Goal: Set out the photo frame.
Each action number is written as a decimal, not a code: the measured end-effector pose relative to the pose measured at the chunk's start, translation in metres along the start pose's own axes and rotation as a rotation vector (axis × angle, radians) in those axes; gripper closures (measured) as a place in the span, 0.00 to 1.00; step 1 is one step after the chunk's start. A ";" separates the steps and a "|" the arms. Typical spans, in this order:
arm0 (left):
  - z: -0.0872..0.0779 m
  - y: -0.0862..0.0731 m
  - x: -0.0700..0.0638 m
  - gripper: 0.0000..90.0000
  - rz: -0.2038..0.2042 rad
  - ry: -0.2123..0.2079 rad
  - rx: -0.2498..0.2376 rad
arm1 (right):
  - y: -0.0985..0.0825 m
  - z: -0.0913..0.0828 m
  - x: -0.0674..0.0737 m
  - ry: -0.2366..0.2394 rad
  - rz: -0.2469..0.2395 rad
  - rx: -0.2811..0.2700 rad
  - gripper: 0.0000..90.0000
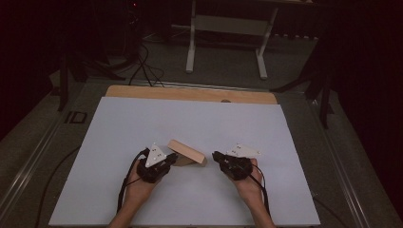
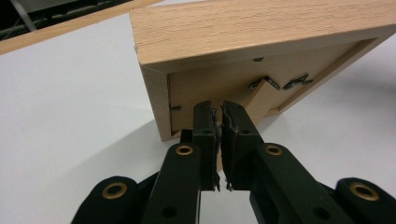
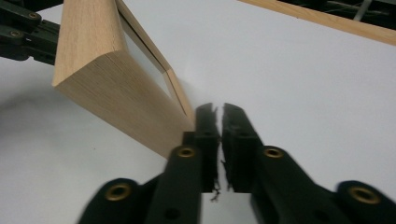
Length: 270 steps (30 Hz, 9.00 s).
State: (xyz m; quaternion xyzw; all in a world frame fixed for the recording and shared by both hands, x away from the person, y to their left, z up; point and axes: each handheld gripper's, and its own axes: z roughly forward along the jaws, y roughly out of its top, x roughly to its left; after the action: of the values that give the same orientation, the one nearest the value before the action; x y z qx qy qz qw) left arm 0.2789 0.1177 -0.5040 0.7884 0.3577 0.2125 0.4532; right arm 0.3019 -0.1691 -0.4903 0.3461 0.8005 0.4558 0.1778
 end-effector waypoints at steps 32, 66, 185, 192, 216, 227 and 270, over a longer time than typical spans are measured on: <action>0.008 0.009 0.002 0.99 -0.026 0.024 0.034 | 0.016 0.010 0.015 0.018 0.033 -0.073 0.99; 0.020 0.020 0.006 0.99 -0.020 0.025 0.069 | 0.016 0.010 0.029 0.028 -0.039 -0.058 0.99; 0.018 0.029 0.017 0.86 -0.050 -0.027 0.099 | 0.011 0.007 0.055 0.073 -0.130 -0.031 0.79; 0.003 0.016 0.018 0.81 -0.045 0.001 0.091 | 0.011 0.006 0.055 0.081 -0.134 -0.032 0.76; -0.019 0.004 0.015 0.59 -0.070 -0.014 0.059 | 0.010 -0.002 0.044 0.054 -0.117 -0.046 0.73; -0.027 0.010 0.002 0.47 -0.053 -0.047 0.016 | 0.011 -0.007 0.038 0.041 -0.105 -0.058 0.71; 0.007 0.044 -0.027 0.42 -0.083 -0.045 0.029 | 0.013 -0.009 0.035 0.040 -0.097 -0.063 0.69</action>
State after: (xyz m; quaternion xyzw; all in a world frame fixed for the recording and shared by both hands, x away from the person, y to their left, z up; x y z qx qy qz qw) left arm 0.2821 0.0790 -0.4694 0.7840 0.3828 0.1705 0.4581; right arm 0.2774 -0.1454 -0.4740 0.2921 0.8050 0.4783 0.1945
